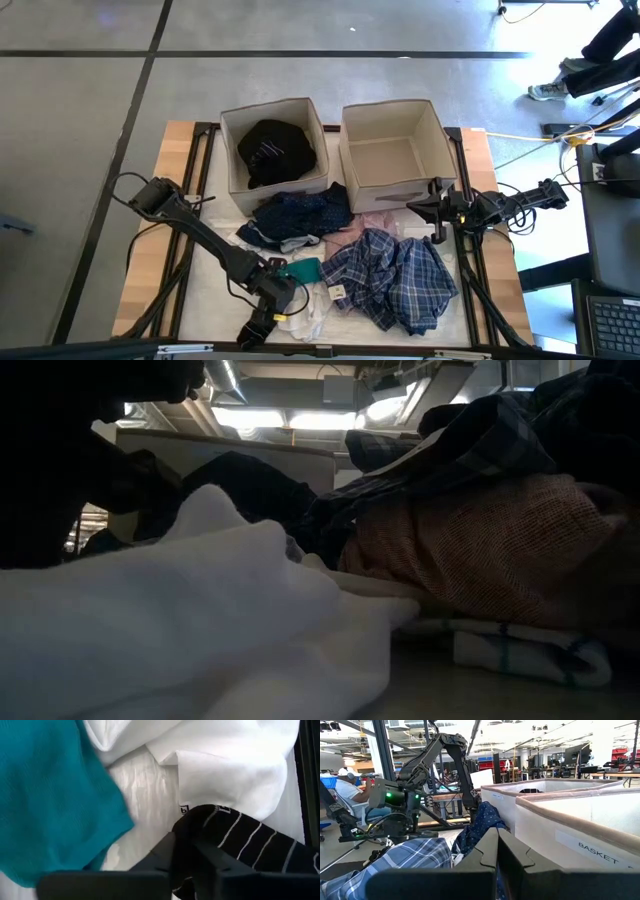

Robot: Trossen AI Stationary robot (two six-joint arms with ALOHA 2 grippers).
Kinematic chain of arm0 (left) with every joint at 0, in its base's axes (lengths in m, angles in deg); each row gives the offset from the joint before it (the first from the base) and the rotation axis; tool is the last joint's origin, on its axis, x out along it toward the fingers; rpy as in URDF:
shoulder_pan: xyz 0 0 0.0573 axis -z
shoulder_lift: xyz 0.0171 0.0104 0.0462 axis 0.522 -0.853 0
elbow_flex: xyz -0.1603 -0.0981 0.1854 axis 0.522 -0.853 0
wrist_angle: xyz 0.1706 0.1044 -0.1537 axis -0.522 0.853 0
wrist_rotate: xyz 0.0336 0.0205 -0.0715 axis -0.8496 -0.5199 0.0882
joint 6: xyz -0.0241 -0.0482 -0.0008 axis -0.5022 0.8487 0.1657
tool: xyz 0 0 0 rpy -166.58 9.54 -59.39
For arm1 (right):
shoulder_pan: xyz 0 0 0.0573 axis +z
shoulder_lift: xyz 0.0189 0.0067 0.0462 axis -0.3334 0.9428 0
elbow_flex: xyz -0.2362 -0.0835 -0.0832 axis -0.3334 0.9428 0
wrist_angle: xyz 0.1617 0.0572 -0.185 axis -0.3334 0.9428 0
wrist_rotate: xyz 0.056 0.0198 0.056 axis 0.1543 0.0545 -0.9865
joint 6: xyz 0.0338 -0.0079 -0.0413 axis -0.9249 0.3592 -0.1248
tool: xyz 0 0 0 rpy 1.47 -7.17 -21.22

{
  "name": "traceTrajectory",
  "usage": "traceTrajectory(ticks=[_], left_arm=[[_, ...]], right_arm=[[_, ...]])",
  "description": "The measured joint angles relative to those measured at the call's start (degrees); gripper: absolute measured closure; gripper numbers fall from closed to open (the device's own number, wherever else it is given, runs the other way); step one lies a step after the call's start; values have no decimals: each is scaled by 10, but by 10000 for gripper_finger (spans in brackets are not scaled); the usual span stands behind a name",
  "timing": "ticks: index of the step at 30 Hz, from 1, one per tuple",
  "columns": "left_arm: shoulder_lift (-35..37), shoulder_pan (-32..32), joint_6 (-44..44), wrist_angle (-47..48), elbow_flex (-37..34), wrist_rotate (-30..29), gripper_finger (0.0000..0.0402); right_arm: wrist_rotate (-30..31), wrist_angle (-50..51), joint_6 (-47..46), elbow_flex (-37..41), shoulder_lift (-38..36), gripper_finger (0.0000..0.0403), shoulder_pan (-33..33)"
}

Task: Sort clothes
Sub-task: Put the black sock into the left laundry organizer

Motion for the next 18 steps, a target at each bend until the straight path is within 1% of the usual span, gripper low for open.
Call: traceTrajectory(ticks=[1,3,5,9,13,18], left_arm=[[0,0,-3,0,0,1,383],[0,-2,3,0,0,14,396],[0,-7,10,1,0,35,393],[9,-12,7,9,0,39,398],[45,-21,2,11,0,32,396],[104,-37,-11,24,0,4,399]], right_arm=[[0,0,0,0,0,391,0],[0,0,0,0,0,391,0],[0,0,0,0,0,391,0],[0,0,0,0,0,391,0],[0,0,0,0,0,391,0],[0,0,0,0,0,391,0]])
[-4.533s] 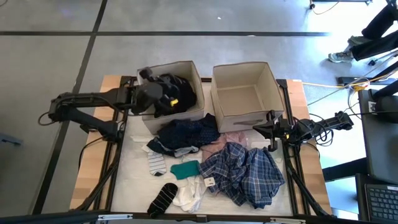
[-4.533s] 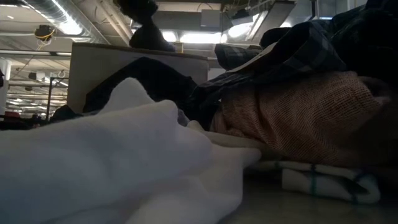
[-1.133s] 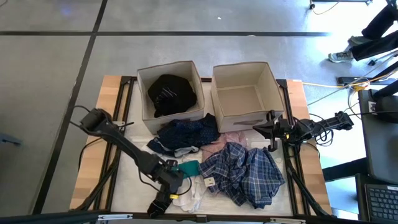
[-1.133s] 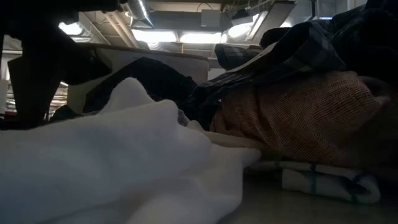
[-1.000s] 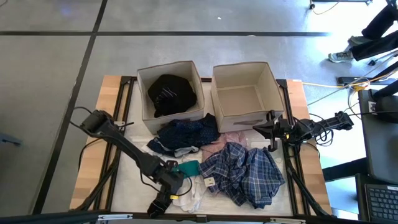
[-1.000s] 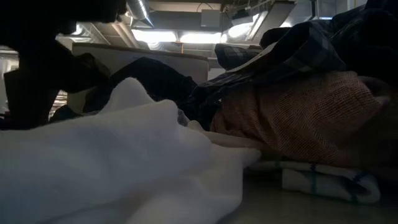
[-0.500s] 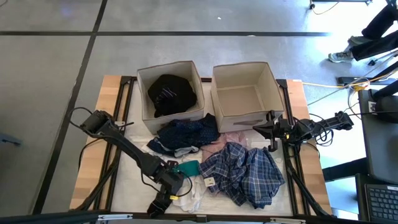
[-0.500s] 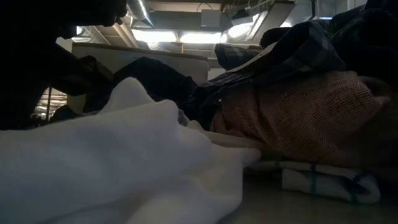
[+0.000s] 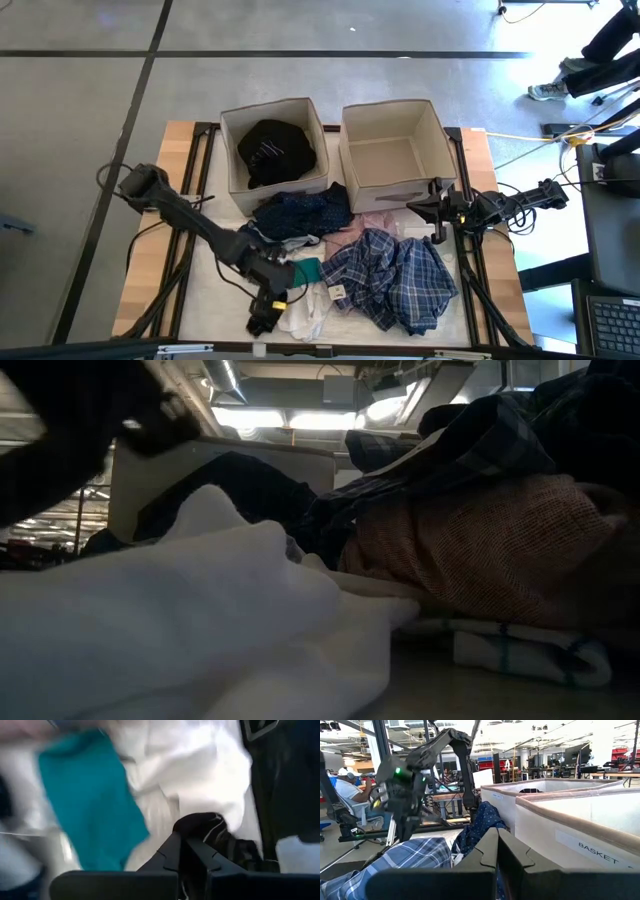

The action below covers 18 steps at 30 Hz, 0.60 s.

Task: Sort clothes
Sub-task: Put the black sock into the left laundry organizer

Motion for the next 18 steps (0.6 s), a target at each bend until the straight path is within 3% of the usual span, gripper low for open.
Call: traceTrajectory(ticks=[13,18], left_arm=[[178,-70,-89,-5,1,-87,396],[235,-101,-164,-9,1,-165,399]], right_arm=[[0,0,0,0,0,391,0],[3,0,0,0,0,391,0]])
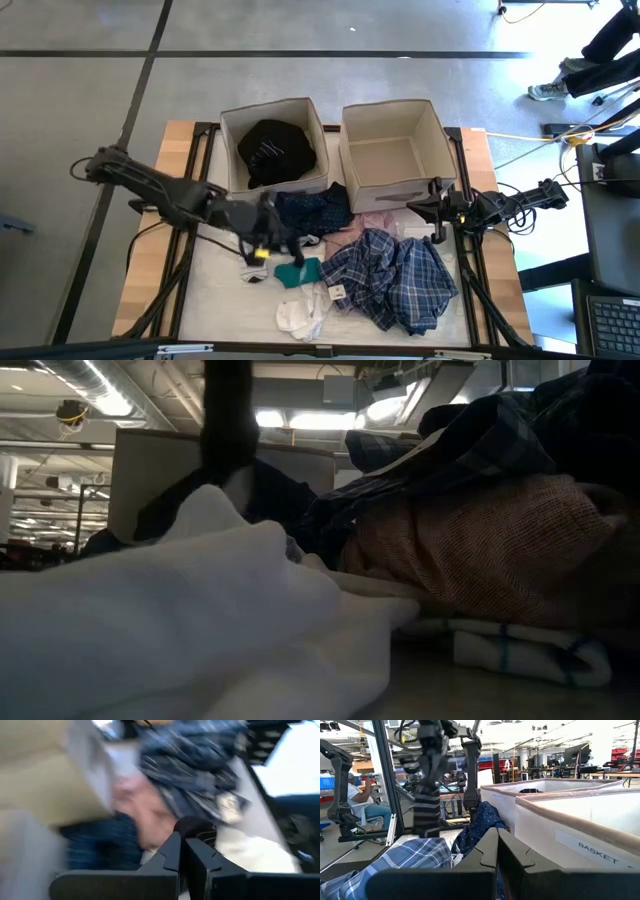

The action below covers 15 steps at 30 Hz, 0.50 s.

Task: Sort clothes
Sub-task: Put the black sock into the left laundry organizer

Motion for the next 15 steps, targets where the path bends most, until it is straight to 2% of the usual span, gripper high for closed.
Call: traceTrajectory(ticks=[6,15], left_arm=[[55,-44,-93,-12,0,-106,392],[104,-125,-211,-73,0,-211,399]], right_arm=[[2,0,0,0,0,391,0],[2,0,0,0,0,391,0]])
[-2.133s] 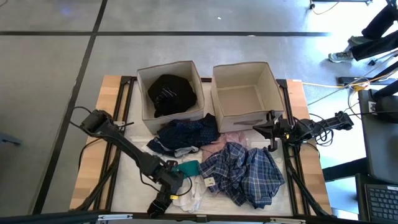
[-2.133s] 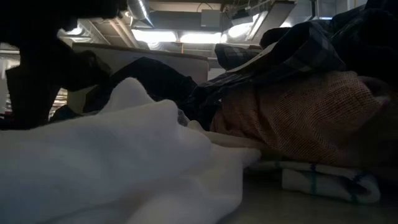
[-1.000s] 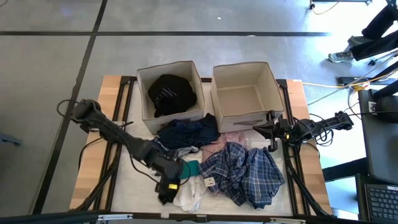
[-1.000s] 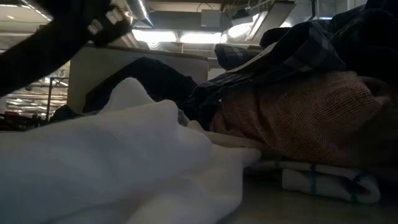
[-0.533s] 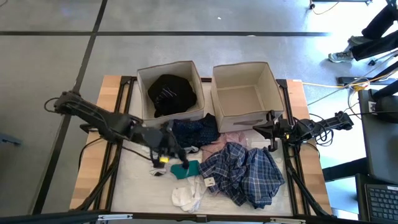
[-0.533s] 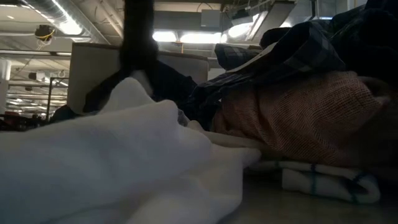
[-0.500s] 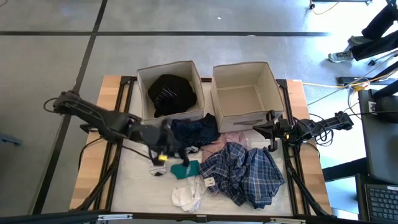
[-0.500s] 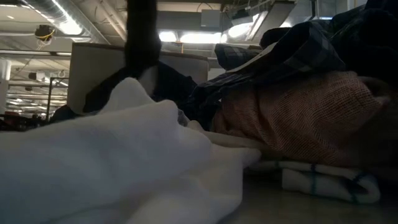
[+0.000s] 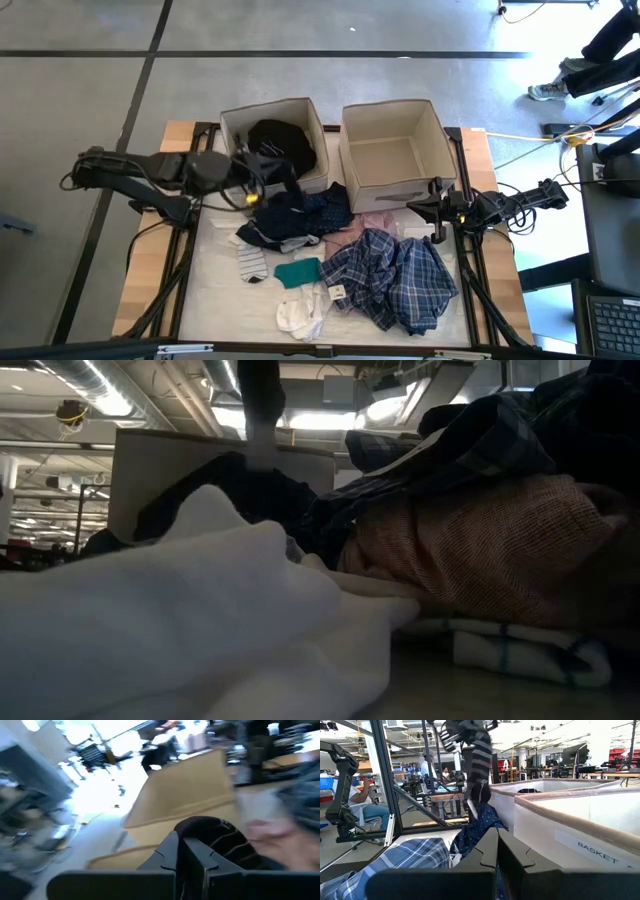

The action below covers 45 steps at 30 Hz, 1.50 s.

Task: Sort clothes
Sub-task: Put the black sock into the left laundry organizer

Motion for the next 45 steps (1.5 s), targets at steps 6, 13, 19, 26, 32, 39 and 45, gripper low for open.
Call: traceTrajectory(ticks=[6,13,19,26,32,39,45], left_arm=[[7,-82,-56,-23,0,-39,395],[7,-179,-66,-24,0,-59,399],[4,-229,-40,-13,-16,-54,388],[2,-249,-6,-12,-54,-52,385],[0,-248,16,-6,-67,-51,384],[-1,-249,52,36,-67,-50,384],[-1,-248,67,53,-67,-49,363]], right_arm=[[0,1,0,0,0,391,0],[0,1,0,0,0,391,0],[0,1,0,0,0,391,0],[0,2,0,0,0,391,0],[0,2,0,0,0,391,0],[0,2,0,0,0,391,0],[0,2,0,0,0,391,0]])
